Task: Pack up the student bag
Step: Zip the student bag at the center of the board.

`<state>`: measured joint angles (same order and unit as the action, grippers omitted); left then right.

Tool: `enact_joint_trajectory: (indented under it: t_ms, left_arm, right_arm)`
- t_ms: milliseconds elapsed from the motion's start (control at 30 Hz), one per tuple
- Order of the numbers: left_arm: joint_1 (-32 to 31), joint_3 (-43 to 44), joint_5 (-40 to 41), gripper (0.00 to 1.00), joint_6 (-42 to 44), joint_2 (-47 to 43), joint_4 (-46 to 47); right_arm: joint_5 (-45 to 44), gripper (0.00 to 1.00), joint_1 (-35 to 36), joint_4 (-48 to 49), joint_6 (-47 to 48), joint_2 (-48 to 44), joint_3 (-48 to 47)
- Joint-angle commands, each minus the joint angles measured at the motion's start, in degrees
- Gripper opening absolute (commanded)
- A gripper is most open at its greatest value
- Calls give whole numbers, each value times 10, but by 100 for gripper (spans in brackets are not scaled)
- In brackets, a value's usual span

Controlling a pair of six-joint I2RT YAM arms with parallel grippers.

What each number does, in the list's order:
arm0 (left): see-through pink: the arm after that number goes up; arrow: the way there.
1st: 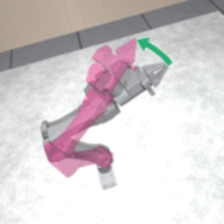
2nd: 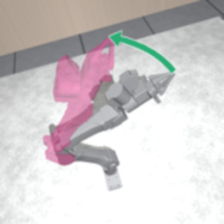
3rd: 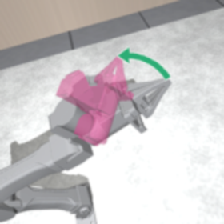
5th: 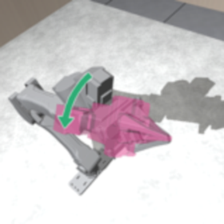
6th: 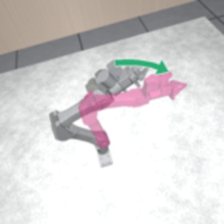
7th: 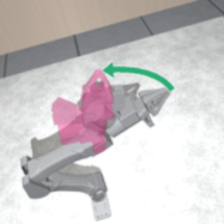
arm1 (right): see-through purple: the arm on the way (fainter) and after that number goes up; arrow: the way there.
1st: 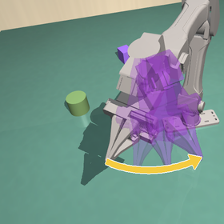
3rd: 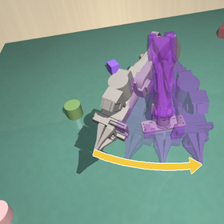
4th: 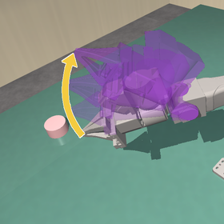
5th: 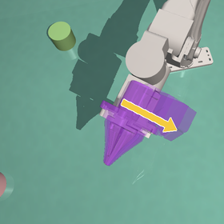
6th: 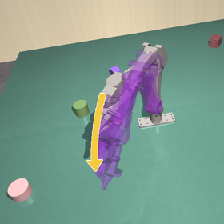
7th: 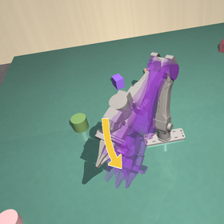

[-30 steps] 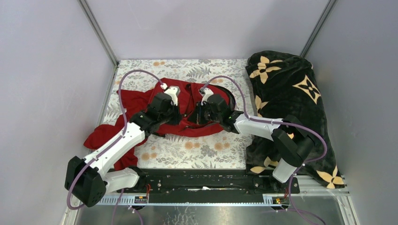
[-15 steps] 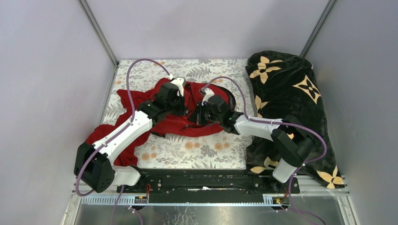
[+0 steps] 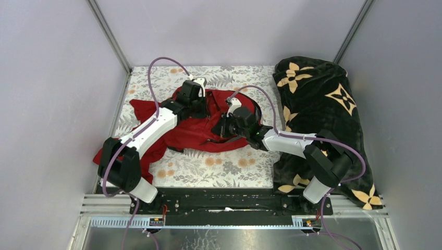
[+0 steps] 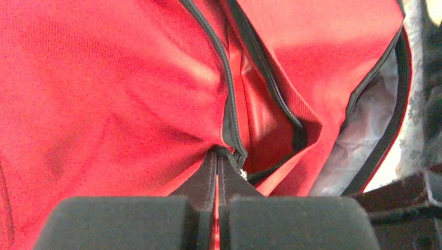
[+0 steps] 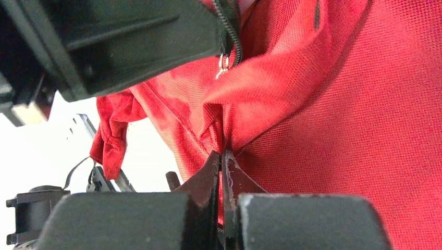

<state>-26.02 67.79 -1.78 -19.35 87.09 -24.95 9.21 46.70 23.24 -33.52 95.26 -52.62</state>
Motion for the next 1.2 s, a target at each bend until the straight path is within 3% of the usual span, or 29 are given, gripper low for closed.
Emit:
enact_joint_trajectory:
  t_ms: [0,200,700,1167]
  left_arm:
    - [30,67,22,0,-25,23,114]
    - [33,91,-58,0,-26,31,100]
    - [33,44,-103,0,2,-94,18]
    - [37,89,-70,0,-25,-22,61]
  right_arm:
    - [12,0,6,-60,2,-20,20]
    - [5,0,6,-73,7,-35,15]
    - [-10,0,6,-134,30,-45,-3]
    - [-9,0,8,-161,32,-29,-9]
